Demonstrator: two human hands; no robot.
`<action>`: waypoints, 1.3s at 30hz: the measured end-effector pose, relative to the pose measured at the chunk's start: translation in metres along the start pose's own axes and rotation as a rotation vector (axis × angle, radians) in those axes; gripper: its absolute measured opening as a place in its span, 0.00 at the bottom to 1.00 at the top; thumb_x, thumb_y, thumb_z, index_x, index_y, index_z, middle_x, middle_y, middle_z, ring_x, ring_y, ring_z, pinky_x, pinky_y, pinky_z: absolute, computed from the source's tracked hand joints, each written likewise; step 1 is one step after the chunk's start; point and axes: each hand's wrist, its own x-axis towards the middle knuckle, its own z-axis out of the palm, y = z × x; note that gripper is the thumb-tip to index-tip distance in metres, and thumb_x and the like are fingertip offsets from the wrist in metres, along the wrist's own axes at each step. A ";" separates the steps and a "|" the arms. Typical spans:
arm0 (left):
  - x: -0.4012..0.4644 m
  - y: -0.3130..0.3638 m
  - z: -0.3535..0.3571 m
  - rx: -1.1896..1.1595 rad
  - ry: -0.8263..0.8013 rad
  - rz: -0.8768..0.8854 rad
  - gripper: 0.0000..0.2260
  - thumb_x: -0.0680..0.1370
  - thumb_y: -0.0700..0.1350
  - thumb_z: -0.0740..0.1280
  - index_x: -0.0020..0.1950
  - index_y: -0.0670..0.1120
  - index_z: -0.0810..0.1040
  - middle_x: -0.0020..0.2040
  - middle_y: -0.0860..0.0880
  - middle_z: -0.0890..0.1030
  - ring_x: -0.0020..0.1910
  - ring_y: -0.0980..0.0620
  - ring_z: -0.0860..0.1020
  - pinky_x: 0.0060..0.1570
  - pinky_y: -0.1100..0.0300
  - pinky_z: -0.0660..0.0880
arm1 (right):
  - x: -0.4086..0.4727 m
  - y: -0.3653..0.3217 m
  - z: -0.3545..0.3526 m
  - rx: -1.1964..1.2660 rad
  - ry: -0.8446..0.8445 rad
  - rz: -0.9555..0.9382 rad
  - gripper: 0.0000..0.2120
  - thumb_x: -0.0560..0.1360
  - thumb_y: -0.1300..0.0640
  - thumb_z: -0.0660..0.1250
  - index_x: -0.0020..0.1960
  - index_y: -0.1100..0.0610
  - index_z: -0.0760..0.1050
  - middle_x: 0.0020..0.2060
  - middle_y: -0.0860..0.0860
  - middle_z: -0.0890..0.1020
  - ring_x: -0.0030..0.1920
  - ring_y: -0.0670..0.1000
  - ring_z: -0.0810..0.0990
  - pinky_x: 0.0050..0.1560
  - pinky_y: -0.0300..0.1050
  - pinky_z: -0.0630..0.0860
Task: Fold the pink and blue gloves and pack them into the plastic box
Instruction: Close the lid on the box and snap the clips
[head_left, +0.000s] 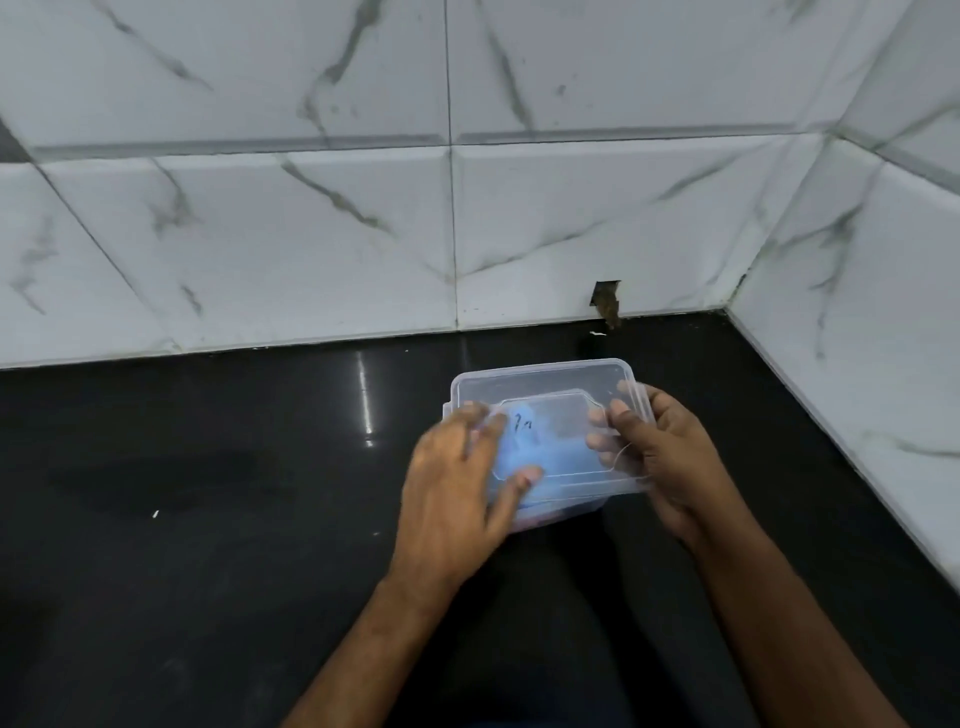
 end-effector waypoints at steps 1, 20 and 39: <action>0.002 -0.004 0.001 -0.068 0.017 -0.127 0.28 0.81 0.64 0.58 0.74 0.47 0.72 0.72 0.47 0.72 0.71 0.49 0.71 0.71 0.52 0.69 | 0.001 0.001 -0.004 -0.014 -0.002 0.004 0.14 0.79 0.56 0.70 0.64 0.52 0.75 0.51 0.57 0.87 0.44 0.54 0.88 0.38 0.43 0.82; 0.007 0.007 0.022 -0.471 -0.070 -0.677 0.38 0.82 0.62 0.58 0.83 0.41 0.49 0.84 0.44 0.53 0.83 0.48 0.48 0.82 0.49 0.47 | 0.034 0.024 0.012 -0.540 0.109 -0.044 0.08 0.81 0.52 0.63 0.52 0.55 0.78 0.48 0.55 0.84 0.51 0.58 0.83 0.56 0.61 0.80; 0.021 -0.040 0.011 -0.781 -0.140 -0.923 0.09 0.84 0.44 0.65 0.53 0.42 0.83 0.50 0.39 0.87 0.47 0.42 0.86 0.47 0.45 0.83 | 0.041 0.026 0.002 -0.967 0.064 -0.093 0.13 0.80 0.51 0.58 0.43 0.54 0.78 0.39 0.50 0.81 0.39 0.49 0.81 0.35 0.43 0.73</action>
